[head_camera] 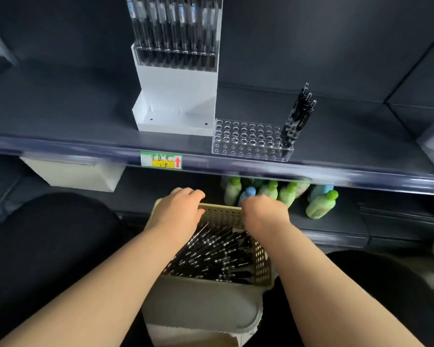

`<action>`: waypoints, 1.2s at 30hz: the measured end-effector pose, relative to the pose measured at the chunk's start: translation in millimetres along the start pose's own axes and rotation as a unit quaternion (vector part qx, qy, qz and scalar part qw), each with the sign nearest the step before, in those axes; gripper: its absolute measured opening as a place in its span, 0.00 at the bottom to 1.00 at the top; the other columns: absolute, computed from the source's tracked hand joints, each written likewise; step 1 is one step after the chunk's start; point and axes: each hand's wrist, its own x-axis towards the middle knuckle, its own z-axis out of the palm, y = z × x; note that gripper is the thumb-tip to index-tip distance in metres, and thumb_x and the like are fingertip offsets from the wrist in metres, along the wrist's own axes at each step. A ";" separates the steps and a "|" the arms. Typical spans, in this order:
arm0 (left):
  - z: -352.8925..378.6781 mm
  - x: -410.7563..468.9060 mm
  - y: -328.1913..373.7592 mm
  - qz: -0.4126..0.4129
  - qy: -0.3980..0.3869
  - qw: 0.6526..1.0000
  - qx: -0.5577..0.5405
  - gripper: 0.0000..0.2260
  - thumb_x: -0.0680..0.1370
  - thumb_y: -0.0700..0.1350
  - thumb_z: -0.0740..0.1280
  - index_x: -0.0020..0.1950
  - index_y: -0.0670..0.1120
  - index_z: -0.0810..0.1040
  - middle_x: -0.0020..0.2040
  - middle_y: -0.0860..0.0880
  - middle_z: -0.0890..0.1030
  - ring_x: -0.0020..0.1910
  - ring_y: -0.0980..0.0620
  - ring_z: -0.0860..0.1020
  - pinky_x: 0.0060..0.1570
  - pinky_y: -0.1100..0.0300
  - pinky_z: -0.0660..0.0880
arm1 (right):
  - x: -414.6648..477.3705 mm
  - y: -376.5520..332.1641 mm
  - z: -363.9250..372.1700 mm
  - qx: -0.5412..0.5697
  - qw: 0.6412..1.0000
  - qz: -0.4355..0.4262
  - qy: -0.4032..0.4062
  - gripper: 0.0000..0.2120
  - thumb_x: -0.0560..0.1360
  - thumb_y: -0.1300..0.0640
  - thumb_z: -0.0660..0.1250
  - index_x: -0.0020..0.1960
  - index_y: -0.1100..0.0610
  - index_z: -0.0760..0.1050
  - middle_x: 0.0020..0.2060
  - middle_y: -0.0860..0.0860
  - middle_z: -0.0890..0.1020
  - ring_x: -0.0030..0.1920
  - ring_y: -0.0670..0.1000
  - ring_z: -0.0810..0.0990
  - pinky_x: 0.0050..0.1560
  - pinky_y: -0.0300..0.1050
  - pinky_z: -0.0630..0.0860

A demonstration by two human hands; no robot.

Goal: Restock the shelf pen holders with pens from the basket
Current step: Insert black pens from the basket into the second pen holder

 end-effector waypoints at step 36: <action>110.0 23.8 -35.2 -0.169 -0.323 0.930 0.036 0.19 0.76 0.34 0.63 0.67 0.39 0.67 0.65 0.41 0.73 0.63 0.43 0.74 0.57 0.54 0.73 | 43.7 -70.8 117.8 -0.050 0.985 -0.077 -0.148 0.19 0.76 0.62 0.62 0.66 0.56 0.68 0.64 0.55 0.73 0.66 0.57 0.68 0.65 0.52 0.63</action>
